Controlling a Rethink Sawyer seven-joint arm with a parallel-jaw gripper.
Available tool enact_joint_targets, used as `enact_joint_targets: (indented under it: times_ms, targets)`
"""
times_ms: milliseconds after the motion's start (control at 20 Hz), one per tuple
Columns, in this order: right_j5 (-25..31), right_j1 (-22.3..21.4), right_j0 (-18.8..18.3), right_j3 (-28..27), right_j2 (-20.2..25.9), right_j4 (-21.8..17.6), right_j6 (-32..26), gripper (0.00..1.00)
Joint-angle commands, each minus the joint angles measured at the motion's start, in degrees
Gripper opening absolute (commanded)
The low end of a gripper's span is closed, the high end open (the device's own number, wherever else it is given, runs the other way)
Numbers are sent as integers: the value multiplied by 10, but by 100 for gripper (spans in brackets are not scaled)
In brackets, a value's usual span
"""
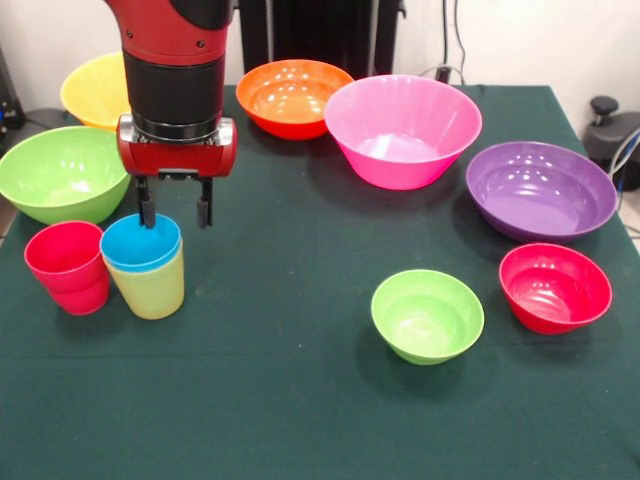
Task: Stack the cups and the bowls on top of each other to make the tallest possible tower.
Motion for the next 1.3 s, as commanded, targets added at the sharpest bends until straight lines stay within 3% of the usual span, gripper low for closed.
enact_joint_targets:
  times_ms: [50, 350, 1300]
  targets:
    - [-27, 25, 3, 17, 41, -40, -65, 100]
    - [-21, 28, 8, 6, 41, -42, -68, 100]
    - [-78, 63, -5, 10, 42, -49, -69, 100]
